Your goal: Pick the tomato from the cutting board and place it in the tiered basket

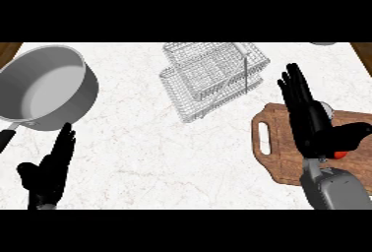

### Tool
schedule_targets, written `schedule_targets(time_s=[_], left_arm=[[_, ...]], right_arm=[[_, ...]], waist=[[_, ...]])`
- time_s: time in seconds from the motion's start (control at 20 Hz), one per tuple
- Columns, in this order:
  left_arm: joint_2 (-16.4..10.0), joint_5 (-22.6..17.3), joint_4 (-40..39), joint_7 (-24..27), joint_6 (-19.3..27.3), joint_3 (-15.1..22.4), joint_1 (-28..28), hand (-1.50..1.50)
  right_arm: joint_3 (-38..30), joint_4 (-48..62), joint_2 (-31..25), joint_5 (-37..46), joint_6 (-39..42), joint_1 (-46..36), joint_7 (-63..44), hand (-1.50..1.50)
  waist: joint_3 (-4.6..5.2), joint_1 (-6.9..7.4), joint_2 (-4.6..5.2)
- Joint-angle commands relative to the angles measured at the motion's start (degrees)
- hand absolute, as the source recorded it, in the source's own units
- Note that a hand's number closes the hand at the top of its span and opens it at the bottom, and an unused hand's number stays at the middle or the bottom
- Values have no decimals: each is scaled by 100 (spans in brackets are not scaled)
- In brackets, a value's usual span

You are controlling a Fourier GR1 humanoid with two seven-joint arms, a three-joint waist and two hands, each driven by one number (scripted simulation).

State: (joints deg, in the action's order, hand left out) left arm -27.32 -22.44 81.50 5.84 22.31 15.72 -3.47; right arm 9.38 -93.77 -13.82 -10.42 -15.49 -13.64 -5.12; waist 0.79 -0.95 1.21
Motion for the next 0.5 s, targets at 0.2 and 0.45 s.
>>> schedule_targets(time_s=[0.2, 0.45], left_arm=[[111, 362, 441, 387, 123, 33, 663, 0], [280, 494, 532, 253, 166, 269, 969, 0]], right_arm=[[-1628, 32, -766, -2695, 2441, -339, 459, 150], [-1861, 1048, -628, -3972, 3387, 80, -123, -150]], waist=[[-154, -115, -118], [-179, -131, -13]])
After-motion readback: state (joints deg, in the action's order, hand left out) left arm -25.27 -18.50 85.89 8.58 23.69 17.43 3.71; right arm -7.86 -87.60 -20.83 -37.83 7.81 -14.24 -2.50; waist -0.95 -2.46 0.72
